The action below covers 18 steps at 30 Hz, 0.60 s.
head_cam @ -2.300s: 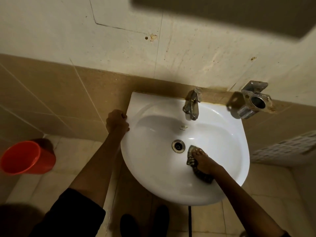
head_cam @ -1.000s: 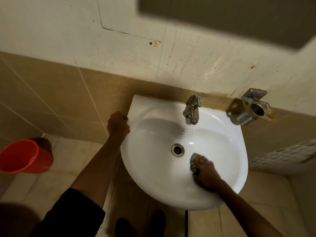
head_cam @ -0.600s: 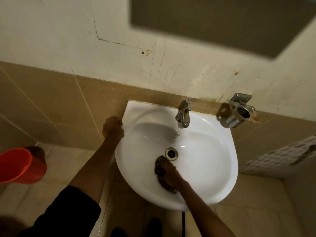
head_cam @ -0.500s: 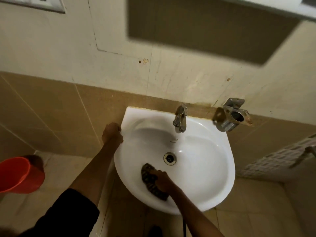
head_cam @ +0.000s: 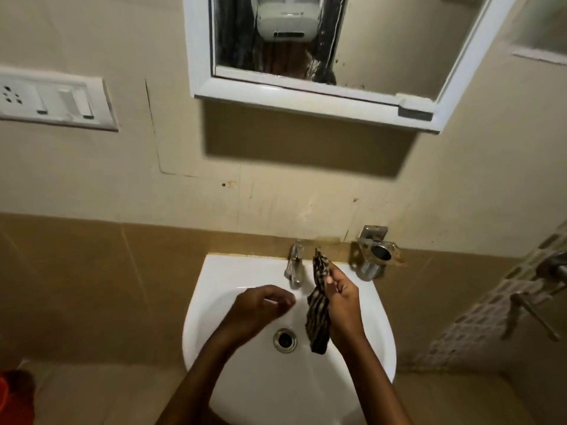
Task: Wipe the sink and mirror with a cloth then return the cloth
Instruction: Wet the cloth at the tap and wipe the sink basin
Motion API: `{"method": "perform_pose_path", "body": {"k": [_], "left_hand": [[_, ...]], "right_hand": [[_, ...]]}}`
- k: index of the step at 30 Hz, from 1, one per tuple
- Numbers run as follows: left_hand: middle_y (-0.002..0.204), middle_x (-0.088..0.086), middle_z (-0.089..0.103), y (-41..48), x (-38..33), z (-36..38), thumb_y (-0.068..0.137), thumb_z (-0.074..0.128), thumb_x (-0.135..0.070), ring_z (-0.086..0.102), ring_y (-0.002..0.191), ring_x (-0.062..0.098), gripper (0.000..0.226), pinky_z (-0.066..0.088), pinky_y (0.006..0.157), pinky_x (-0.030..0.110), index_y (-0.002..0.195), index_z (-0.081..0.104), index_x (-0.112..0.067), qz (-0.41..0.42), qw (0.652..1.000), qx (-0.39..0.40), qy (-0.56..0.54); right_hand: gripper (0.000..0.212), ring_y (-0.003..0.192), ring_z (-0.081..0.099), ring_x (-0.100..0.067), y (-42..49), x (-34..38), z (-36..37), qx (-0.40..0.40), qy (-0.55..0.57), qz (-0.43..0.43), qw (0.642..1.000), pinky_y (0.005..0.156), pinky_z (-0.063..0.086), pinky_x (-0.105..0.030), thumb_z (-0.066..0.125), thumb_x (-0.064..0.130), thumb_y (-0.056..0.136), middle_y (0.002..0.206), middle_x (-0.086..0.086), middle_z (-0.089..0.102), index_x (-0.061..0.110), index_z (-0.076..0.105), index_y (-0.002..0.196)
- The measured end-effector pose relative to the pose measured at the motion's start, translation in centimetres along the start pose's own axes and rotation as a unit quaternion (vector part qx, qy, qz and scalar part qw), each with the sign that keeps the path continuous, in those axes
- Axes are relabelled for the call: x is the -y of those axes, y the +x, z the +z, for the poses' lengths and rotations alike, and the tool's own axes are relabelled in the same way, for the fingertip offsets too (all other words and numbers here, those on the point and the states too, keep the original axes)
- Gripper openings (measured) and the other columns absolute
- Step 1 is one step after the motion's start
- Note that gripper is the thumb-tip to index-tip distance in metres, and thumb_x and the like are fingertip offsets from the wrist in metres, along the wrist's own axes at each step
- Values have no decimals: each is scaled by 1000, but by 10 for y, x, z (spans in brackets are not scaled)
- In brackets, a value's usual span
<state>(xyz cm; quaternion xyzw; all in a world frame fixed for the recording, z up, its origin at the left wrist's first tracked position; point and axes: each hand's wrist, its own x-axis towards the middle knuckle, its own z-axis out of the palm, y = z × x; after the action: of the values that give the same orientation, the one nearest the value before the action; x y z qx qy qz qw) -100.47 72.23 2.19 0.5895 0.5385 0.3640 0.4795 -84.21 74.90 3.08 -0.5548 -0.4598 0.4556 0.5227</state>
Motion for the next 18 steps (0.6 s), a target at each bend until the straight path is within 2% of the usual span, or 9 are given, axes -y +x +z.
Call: {"method": "perform_pose_path", "body": {"k": [3, 5, 7, 8, 9, 11, 14, 16, 18], "left_hand": [[115, -6, 68, 2, -15, 28, 62, 67, -57, 66, 104, 8, 60, 54, 93, 28, 114, 63, -29, 9, 996, 74, -41], [114, -1, 67, 5, -17, 41, 57, 70, -53, 66, 104, 11, 69, 53, 91, 26, 117, 59, -20, 6, 990, 71, -121], [111, 4, 68, 9, -14, 47, 55, 74, -44, 66, 102, 13, 70, 52, 86, 22, 115, 58, -12, -13, 975, 44, -218], [111, 7, 69, 10, -12, 48, 54, 76, -39, 67, 103, 16, 70, 52, 86, 23, 115, 58, -9, -20, 965, 31, -261], [111, 11, 71, 13, -7, 49, 54, 78, -34, 68, 104, 20, 70, 53, 86, 26, 115, 57, -6, -23, 957, 22, -290], [109, 18, 71, 14, -5, 47, 56, 80, -25, 69, 102, 29, 68, 55, 85, 35, 115, 56, 0, -23, 949, 13, -314], [107, 23, 69, 14, -8, 39, 69, 73, -10, 69, 98, 33, 49, 56, 84, 38, 112, 52, 2, -1, 955, 24, -295], [110, 24, 68, 15, -11, 35, 75, 68, -4, 67, 102, 36, 44, 56, 87, 40, 115, 51, 2, 14, 959, 46, -279], [108, 20, 69, 17, -15, 31, 76, 66, -4, 68, 101, 32, 42, 55, 88, 38, 115, 51, -1, 30, 961, 59, -268]], "right_hand": [[41, 106, 61, -26, -5, 14, 9, -29, 46, 23, 998, 98, 47, -45, 35, 5, 99, 116, 4, 62, 25, 50, 131], [42, 99, 64, -25, -9, 24, 11, -10, 117, 49, 992, 94, 50, -44, 31, 1, 98, 118, -4, 63, 22, 49, 131], [42, 90, 66, -17, -13, 35, 3, 29, 189, 69, 979, 82, 56, -29, 29, -4, 97, 116, -7, 63, 12, 49, 129], [42, 84, 67, -11, -16, 40, -4, 63, 177, 60, 980, 73, 57, -22, 28, -7, 95, 109, -3, 64, 11, 50, 127], [45, 81, 67, -6, -16, 41, -11, 102, 140, 49, 984, 69, 55, -16, 29, -9, 94, 106, 2, 64, 14, 50, 126], [54, 92, 62, 5, -18, 45, -26, 177, -32, 13, 984, 76, 49, -11, 37, -5, 92, 119, 11, 57, 29, 45, 133], [62, 123, 37, 4, -18, 44, -43, 262, -249, -59, 931, 97, 32, -15, 58, 19, 90, 134, 24, 34, 38, 29, 141], [73, 123, 38, 0, -15, 41, -49, 271, -305, -75, 910, 96, 34, -18, 69, 31, 81, 131, 21, 39, 34, 29, 143], [72, 114, 54, -5, -11, 40, -49, 254, -324, -79, 908, 93, 45, -22, 76, 39, 70, 126, 14, 56, 30, 45, 134]]}}
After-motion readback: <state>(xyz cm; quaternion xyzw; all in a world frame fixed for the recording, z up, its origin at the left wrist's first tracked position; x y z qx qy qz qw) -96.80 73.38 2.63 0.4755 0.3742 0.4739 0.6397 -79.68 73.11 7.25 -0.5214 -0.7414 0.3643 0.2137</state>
